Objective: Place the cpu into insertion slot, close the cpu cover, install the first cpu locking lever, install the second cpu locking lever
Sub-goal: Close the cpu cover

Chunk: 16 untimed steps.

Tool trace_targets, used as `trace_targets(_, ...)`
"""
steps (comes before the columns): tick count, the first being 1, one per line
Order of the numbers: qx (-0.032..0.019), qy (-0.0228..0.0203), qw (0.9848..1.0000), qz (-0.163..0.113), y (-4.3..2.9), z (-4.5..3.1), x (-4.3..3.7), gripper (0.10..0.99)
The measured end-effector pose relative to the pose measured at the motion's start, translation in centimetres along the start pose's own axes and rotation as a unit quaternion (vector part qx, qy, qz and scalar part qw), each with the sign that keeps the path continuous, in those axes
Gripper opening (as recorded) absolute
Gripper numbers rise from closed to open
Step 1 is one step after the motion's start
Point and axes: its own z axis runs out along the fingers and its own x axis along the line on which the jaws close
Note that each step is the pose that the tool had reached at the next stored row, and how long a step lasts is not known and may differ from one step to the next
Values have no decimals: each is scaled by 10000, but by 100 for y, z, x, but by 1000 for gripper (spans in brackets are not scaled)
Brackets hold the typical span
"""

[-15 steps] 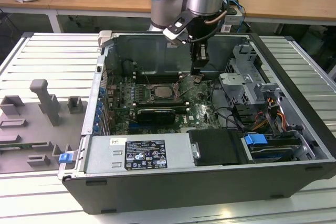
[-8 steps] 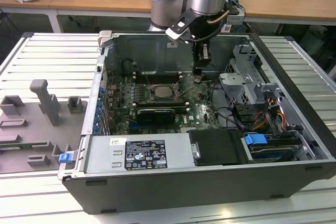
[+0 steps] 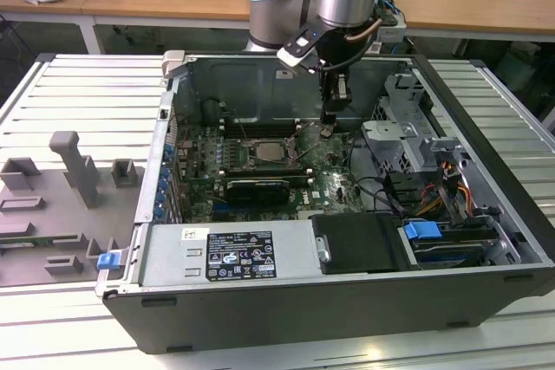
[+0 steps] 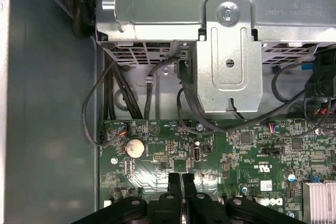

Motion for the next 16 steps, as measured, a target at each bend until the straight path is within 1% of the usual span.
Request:
trace_targets(4, 4, 0, 10000, -1, 4, 17, 1, 161)
trace_targets(8, 13, 1, 10000, -20, 28, 92, 4, 161)
trace_targets(10, 14, 6, 9999, -127, 36, 124, 1, 161)
trace_targets(11, 13, 6, 9999, -164, 36, 135, -17, 161)
trace_targets(12, 12, 8, 9998, -182, 35, 152, -65, 161)
trace_targets(13, 12, 9, 9998, -184, 31, 155, -81, 161)
trace_targets(16, 11, 17, 9998, -188, -1, 156, -92, 161)
